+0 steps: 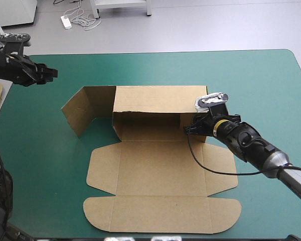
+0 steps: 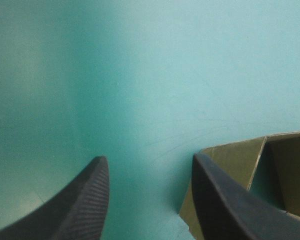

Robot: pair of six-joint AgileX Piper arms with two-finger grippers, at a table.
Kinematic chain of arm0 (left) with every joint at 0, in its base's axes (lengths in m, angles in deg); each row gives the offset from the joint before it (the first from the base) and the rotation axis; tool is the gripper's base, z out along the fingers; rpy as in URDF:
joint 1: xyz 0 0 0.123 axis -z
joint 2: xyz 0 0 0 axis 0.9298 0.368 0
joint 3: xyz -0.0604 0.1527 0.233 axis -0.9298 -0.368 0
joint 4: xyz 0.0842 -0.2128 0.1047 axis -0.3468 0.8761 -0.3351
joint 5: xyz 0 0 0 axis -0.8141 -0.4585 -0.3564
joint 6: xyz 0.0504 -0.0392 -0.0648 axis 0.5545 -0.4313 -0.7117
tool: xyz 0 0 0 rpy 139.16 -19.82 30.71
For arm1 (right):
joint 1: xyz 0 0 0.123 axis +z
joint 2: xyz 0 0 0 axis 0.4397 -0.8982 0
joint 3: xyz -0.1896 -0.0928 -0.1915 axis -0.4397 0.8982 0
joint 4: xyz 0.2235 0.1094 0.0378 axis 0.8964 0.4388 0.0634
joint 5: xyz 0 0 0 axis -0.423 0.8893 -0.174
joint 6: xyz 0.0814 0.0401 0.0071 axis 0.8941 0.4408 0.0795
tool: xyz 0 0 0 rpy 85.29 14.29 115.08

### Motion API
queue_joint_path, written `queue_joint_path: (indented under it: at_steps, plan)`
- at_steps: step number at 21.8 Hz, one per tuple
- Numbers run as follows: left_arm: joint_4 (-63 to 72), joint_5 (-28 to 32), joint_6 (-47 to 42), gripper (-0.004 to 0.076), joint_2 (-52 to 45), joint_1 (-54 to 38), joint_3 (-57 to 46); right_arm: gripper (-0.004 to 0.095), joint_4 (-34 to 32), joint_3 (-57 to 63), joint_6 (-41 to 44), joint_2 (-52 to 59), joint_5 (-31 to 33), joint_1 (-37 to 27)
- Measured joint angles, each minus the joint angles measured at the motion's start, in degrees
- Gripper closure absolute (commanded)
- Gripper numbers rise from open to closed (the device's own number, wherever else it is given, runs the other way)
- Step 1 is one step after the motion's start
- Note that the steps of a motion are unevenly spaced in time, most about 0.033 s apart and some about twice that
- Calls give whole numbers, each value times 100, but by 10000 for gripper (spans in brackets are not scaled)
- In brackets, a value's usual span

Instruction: Fold the box

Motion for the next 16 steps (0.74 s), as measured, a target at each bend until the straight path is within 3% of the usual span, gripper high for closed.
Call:
queue_joint_path:
  at_steps: [3,5,9,13,16]
  plan:
    - [1,0,0,356,0,0,0,487,-142,0,94,-164,-99,0]
    - [7,0,0,356,0,0,0,598,-138,66,162,-404,-46,11]
    - [21,0,0,356,14,0,0,920,-206,108,243,-607,-125,25]
    - [44,0,0,356,20,0,0,927,-201,-94,294,-549,214,20]
    - [44,0,0,356,20,0,0,926,-149,-844,-23,-200,1500,41]
